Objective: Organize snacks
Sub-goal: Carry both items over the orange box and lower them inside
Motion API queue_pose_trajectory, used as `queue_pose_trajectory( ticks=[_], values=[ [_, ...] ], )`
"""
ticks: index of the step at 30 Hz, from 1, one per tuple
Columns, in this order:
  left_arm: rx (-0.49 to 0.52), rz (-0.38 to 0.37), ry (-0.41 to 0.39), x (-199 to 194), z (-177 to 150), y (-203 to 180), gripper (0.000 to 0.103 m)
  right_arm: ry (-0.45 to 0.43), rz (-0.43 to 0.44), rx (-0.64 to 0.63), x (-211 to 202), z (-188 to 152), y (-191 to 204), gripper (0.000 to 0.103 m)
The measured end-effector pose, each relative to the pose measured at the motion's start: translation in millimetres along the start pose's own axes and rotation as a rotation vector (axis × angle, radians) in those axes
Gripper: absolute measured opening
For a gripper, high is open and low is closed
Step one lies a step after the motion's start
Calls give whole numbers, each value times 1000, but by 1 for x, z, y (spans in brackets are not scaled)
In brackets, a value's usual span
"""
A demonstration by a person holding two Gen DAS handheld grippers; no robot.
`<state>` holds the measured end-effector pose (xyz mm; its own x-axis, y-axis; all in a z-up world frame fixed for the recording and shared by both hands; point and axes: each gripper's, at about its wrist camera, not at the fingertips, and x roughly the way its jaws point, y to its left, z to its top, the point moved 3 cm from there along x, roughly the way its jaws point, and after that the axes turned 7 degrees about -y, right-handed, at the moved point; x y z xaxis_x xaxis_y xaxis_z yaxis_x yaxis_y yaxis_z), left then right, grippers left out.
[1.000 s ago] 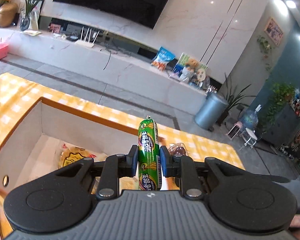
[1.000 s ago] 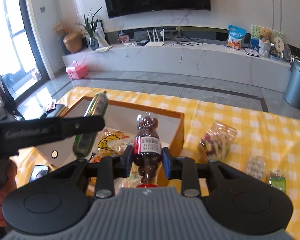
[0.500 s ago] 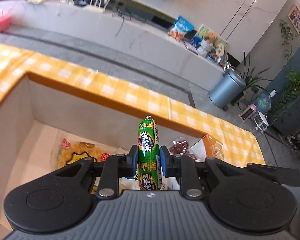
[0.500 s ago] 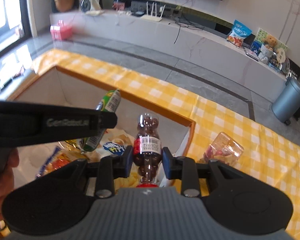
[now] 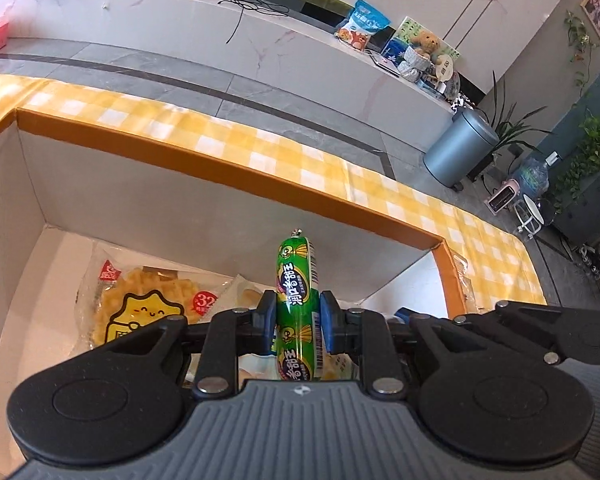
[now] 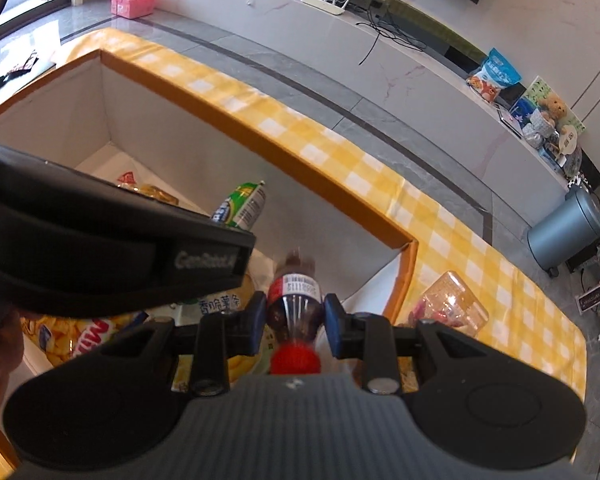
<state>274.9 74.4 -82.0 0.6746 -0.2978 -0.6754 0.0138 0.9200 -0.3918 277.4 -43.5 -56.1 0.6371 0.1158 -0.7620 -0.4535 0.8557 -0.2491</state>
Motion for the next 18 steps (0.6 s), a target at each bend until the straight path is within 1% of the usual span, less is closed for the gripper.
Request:
queue_pose_trajectory(
  ticks=[4,7,12,16,18],
  values=[
    [10,19,3,3,0,-1,25,1,-5,-14,-2,0,1,28],
    [19,28,0,3,0,-2,25,-16,-21,-22,-7,0,2,28],
    [7,-5,8,4,0,-2,25,-52,-33,-28,-21,-1,-2,30],
    [1,-30,-12,0,3,-5,25,-84,-56,-16,-31,-3,-5,30],
    [12,-41,-23,-2,4,-8,29,-94,-48,1,-34,-4,-8,30]
  ],
)
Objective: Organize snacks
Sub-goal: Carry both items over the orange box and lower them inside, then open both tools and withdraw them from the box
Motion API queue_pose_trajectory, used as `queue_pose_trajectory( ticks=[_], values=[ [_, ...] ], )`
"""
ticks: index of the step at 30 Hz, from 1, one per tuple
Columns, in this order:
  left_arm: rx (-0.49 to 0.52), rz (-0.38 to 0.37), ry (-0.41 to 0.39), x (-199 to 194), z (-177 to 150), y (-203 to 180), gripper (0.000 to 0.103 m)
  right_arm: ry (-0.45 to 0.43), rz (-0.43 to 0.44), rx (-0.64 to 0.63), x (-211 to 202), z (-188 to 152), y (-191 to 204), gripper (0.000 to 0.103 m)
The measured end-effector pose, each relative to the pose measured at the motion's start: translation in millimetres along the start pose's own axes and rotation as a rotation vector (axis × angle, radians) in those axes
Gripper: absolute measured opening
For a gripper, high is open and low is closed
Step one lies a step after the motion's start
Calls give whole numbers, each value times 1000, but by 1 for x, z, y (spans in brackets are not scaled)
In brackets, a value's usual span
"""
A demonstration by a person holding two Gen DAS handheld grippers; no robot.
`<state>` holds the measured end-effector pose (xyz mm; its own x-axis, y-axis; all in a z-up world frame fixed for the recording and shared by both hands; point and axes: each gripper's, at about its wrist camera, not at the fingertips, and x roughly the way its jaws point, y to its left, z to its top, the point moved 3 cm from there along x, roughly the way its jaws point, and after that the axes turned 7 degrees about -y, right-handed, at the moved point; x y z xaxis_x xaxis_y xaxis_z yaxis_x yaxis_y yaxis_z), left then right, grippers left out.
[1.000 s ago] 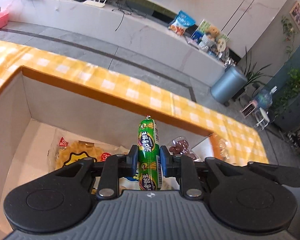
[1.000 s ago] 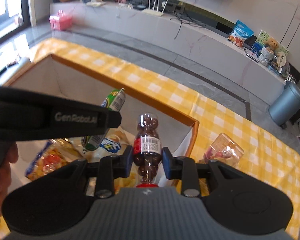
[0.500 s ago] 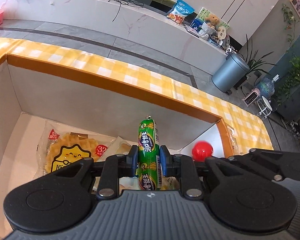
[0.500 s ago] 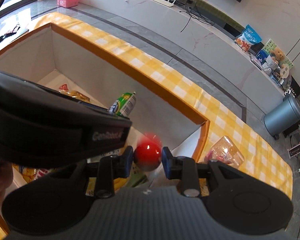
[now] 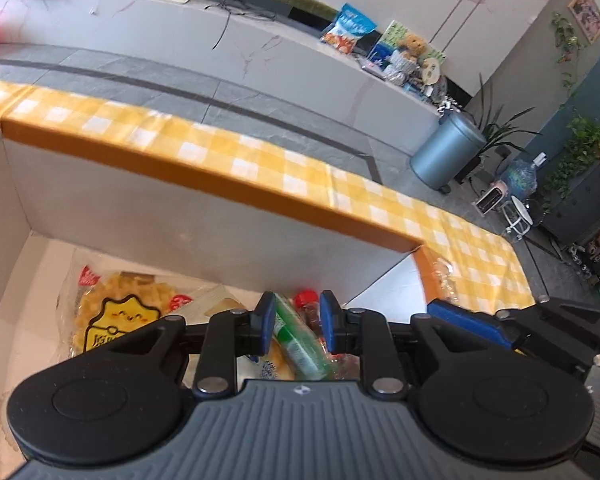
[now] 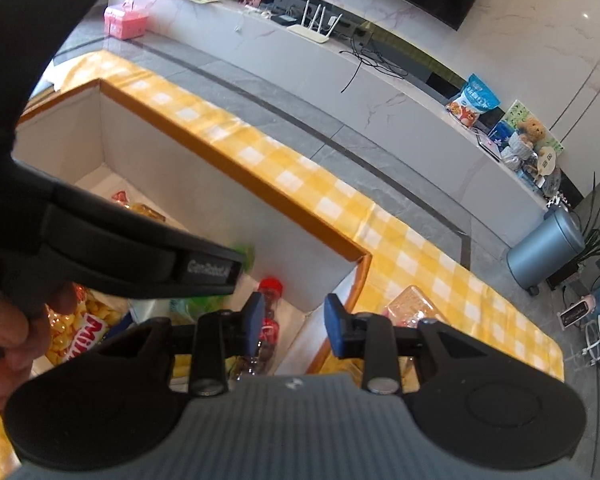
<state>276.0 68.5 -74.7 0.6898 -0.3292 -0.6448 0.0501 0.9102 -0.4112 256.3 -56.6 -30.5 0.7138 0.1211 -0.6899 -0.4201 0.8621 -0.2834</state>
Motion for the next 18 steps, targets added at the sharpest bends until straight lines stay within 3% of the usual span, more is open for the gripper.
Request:
queue_pose_trajectory(
  ticks=[8,15,18],
  values=[
    [21,13,-57,-16,6,-7,51,-60,3,39,-17,0,-12,34],
    [144,12,-165,-46,-2,-34,56,-143,54,226,-52,-13,-38,35],
    [209,-11,-223,-64,-9,-50,59,-188,50,283,-72,-27,-49,41]
  ],
)
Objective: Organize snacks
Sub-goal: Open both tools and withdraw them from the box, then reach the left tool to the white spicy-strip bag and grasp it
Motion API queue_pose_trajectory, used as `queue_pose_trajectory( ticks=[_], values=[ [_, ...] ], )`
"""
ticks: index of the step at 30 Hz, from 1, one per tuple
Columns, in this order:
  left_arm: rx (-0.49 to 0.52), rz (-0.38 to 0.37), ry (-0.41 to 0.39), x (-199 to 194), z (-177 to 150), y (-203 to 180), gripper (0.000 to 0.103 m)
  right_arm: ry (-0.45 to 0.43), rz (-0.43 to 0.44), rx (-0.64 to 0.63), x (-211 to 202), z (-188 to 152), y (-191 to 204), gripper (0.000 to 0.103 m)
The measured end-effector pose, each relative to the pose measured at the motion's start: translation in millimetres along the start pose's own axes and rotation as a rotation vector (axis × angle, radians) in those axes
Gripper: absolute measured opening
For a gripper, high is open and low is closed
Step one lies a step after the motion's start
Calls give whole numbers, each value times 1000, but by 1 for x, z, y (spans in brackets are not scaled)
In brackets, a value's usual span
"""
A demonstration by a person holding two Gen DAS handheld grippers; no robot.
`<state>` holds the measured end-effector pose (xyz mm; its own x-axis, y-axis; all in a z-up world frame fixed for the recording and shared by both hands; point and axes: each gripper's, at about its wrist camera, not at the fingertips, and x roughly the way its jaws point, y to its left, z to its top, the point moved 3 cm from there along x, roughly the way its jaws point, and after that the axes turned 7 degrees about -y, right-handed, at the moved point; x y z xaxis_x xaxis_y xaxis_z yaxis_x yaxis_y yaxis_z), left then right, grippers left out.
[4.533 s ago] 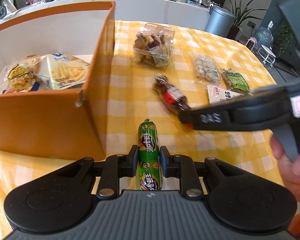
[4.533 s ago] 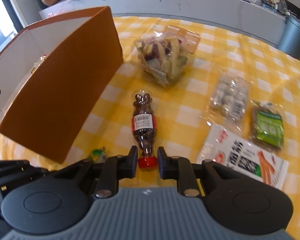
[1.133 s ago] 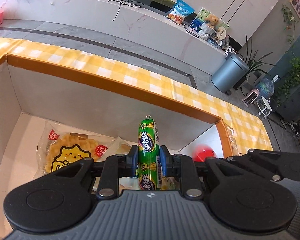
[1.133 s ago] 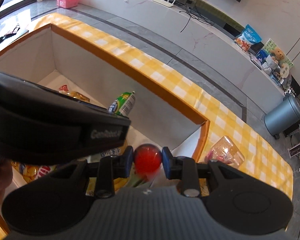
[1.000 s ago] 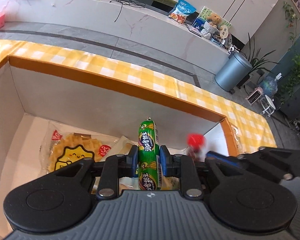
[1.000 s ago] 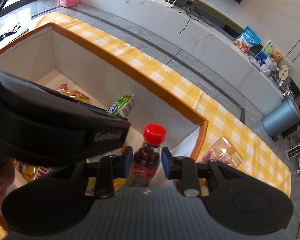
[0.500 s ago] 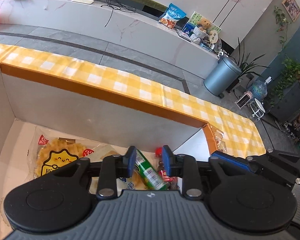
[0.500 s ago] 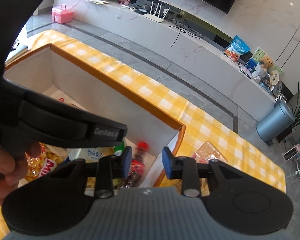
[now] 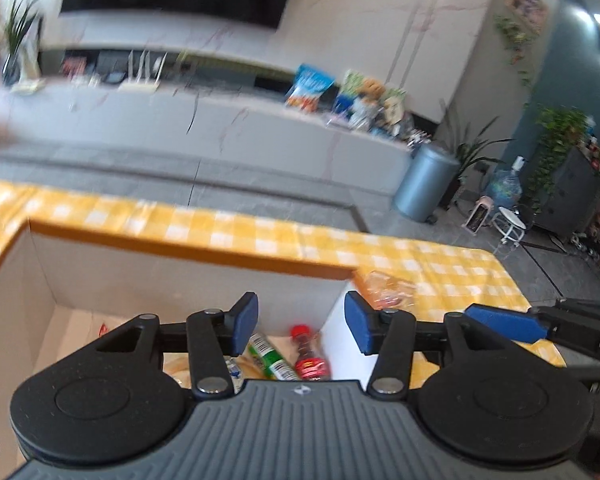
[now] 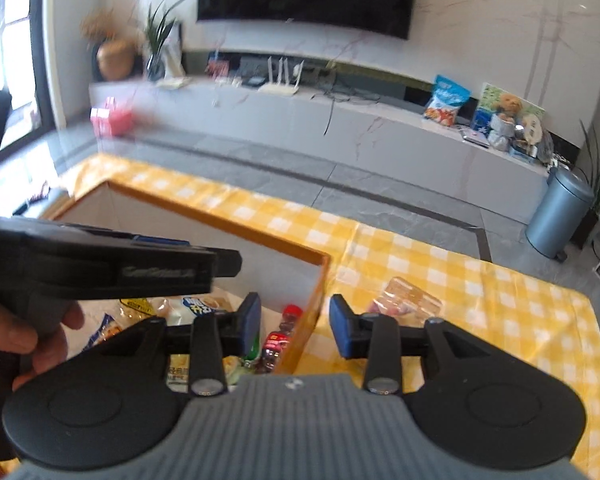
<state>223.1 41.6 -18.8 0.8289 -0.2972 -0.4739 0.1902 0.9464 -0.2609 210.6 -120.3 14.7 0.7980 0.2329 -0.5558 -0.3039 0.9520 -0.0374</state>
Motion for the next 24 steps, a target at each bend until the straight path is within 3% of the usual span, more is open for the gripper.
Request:
queue_pose_trajectory(
  ticks=[6,13,15,20,24],
  values=[
    [84,-61,-74,-24,-4,-45,64,-74,-87,44,-48,-23,-38,49],
    [131,-175,-92,-42,-17,-102,78,-47,-190,79,-80,-59,-89,49],
    [138,-202,-73,-42,-24,-115,78,-22,-203,102,-84,-73,-104,49],
    [129,-247,45,-22,-46,-135,76,58,-220,352,-84,-106,-160,49],
    [136,-249,135,2,-65,-146,75,82,-278,399,-76,-126,-178,49]
  ],
)
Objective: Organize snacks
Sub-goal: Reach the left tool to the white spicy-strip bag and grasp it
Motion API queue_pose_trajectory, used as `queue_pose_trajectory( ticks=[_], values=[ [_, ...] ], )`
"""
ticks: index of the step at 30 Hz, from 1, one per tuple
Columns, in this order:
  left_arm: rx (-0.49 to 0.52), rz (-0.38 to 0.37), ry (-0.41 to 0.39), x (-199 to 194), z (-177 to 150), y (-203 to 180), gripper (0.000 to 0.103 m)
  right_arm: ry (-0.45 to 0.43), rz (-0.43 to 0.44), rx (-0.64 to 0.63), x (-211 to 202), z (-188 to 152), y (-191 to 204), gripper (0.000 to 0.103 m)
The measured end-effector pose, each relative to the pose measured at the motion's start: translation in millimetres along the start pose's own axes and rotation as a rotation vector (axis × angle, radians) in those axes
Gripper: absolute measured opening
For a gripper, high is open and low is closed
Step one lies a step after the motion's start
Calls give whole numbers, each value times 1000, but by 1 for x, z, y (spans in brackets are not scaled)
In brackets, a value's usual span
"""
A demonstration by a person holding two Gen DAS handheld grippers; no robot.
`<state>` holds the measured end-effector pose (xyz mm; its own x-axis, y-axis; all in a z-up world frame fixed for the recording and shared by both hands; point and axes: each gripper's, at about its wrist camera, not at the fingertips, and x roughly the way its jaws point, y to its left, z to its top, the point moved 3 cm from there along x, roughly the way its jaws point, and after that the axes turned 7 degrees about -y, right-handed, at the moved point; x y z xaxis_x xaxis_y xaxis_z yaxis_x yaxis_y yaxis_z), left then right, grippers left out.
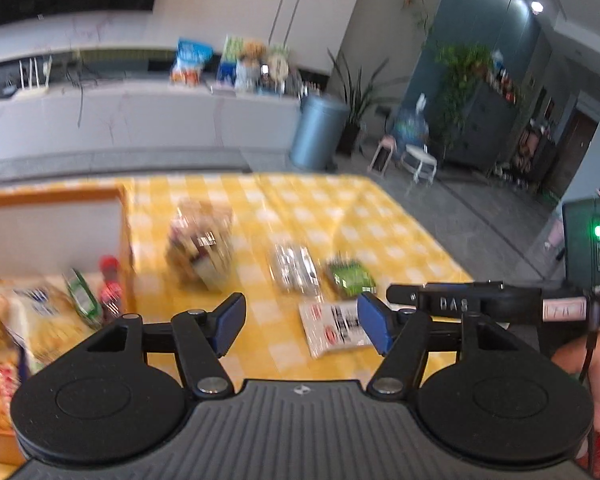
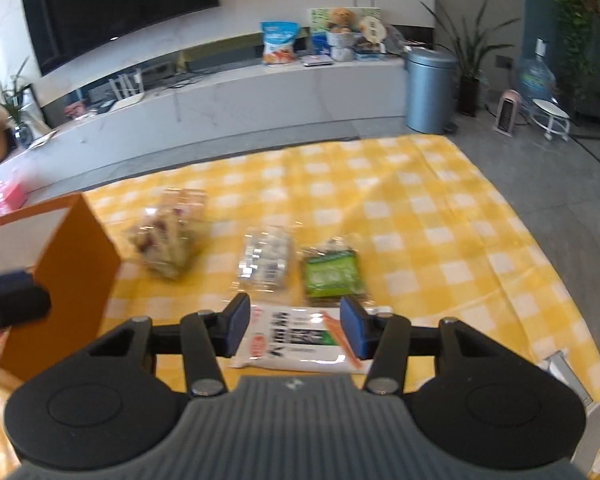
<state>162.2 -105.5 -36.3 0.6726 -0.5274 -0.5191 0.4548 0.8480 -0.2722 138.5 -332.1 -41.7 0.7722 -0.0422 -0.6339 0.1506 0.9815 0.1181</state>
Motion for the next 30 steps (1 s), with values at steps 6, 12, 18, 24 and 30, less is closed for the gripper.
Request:
queue_pose_trajectory(
  ticks=[6,12,18,24,30],
  values=[
    [37,-15,81,43,-25,-6,75,105,6,98,34,-9,-26,50],
    [8,-67,169,86,-46,-8,59,162,-69,105,55,-14,-47,50],
    [-58,-55,217,111,-55,-8,54,217,-62,126,70,-22,-57,38],
    [-72,-15,225,107,-55,-2,50,274,11,98,75,-29,-40,12],
    [-107,8,231,88,-57,11,50,303,106,66,72,-33,-20,4]
  ],
)
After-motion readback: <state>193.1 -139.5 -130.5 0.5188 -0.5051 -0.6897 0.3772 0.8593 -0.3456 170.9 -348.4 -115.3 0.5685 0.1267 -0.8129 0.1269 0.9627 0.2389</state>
